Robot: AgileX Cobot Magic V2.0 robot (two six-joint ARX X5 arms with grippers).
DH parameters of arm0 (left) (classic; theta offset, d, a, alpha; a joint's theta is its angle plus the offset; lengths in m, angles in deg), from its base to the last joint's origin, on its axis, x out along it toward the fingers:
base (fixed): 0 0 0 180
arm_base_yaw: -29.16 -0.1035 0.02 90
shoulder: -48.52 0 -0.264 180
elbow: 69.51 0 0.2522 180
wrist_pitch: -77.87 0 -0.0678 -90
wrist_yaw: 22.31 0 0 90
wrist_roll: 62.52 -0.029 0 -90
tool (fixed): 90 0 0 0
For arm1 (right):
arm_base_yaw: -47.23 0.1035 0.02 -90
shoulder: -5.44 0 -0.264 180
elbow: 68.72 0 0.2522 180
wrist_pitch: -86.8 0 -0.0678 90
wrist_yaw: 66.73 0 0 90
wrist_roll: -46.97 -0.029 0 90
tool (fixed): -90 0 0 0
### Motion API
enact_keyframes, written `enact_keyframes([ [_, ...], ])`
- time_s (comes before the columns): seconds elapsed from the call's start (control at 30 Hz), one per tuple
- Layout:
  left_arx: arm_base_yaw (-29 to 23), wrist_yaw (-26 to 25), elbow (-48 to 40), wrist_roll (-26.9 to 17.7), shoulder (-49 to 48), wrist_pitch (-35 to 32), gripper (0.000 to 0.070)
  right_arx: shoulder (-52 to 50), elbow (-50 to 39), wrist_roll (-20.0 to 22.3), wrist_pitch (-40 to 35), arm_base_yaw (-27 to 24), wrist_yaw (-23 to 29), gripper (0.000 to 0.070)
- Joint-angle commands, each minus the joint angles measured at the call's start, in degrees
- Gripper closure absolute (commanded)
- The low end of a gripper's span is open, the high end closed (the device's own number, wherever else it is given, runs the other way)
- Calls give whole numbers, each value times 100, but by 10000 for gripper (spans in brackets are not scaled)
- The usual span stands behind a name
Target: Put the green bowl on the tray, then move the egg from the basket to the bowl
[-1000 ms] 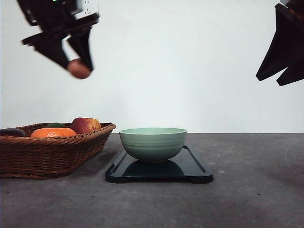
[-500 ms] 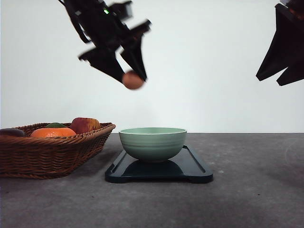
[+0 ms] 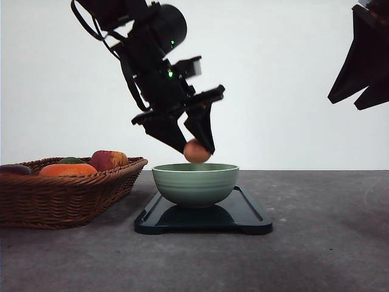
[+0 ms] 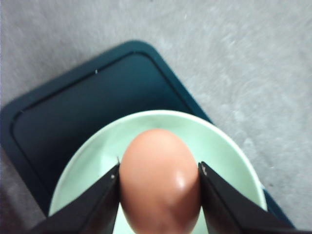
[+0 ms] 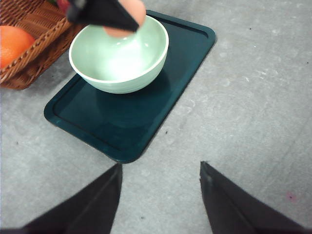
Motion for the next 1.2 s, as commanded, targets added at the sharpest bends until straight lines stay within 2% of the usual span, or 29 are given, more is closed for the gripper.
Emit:
enact_keyframes([
  [0.0, 61, 44, 127, -31, 205, -93, 514, 46, 24, 46, -57, 20, 26, 386],
  [1.0, 139, 137, 127, -43, 721, 99, 509, 46, 24, 46, -57, 20, 24, 385],
  [1.07, 139, 135, 127, -40, 720, 104, 479, 46, 24, 46, -57, 20, 24, 386],
  [1.17, 137, 136, 128, -39, 706, 134, 372, 46, 24, 48, -57, 20, 24, 385],
])
